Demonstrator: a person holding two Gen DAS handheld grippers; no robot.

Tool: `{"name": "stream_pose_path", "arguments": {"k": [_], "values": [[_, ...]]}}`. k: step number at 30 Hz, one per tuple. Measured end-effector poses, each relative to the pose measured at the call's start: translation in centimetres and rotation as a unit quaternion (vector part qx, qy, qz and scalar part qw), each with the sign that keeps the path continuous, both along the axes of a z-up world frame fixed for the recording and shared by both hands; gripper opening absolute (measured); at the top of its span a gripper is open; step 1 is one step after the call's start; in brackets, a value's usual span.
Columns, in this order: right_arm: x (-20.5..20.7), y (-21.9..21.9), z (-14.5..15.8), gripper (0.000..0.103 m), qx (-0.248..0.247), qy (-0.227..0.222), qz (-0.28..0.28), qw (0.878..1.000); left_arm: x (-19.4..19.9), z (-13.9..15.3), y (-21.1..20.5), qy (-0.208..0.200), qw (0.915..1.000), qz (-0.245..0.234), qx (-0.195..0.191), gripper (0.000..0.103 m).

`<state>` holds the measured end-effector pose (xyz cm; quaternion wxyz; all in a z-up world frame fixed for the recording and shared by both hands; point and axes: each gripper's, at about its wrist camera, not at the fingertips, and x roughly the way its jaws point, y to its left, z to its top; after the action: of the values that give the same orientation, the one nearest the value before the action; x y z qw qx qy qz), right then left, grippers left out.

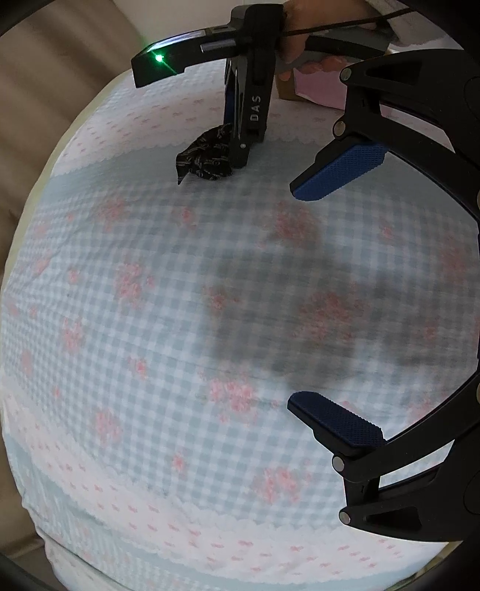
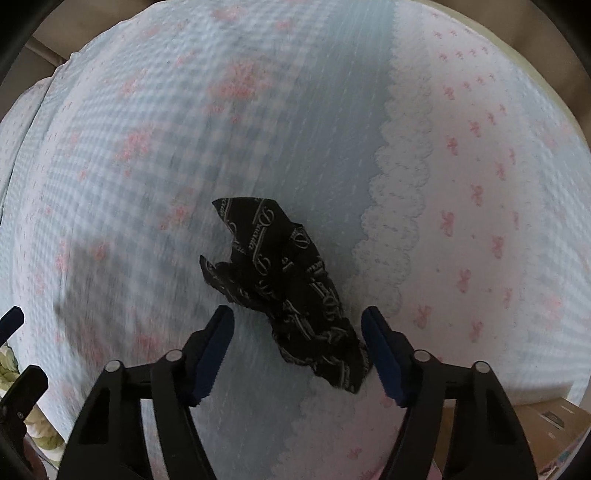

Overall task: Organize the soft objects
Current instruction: 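Lower the right tool onto the black patterned scarf and close on it, then carry the black scarf over the box with the right tool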

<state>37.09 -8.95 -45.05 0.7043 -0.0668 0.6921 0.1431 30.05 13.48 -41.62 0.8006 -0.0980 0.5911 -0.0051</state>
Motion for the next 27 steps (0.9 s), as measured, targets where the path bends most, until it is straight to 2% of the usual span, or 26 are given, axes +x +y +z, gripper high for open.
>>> {"name": "stream_pose_path", "arguments": {"k": [5,7,9,12,19,27], "values": [[-0.4,0.1,-0.3,0.059,-0.004,-0.018,0.003,1.000,0.4,0.0,-0.6,0.004,0.9999,-0.010,0.001,0.103],[-0.7,0.1,-0.2,0.050,-0.008,-0.028,0.003,1.000,0.3,0.1,-0.8,0.005,0.9999,-0.014,0.001,0.103],[-1.2,0.1,0.1,0.035,-0.006,-0.037,0.005,0.999,0.1,0.3,-0.9,0.004,0.9998,-0.017,0.004,0.103],[-1.8,-0.1,0.9,0.035,0.003,-0.050,-0.002,0.999,-0.4,0.9,-1.0,0.000,0.9999,-0.017,0.003,0.103],[-4.1,-0.3,5.8,0.034,0.028,-0.082,-0.024,0.996,-1.9,3.4,-1.6,-0.018,0.9995,-0.023,0.008,0.103],[-7.0,-3.1,14.7,0.034,0.066,-0.124,-0.059,0.988,-4.8,9.9,-3.4,-0.062,0.9976,-0.028,0.009,0.103]]}}
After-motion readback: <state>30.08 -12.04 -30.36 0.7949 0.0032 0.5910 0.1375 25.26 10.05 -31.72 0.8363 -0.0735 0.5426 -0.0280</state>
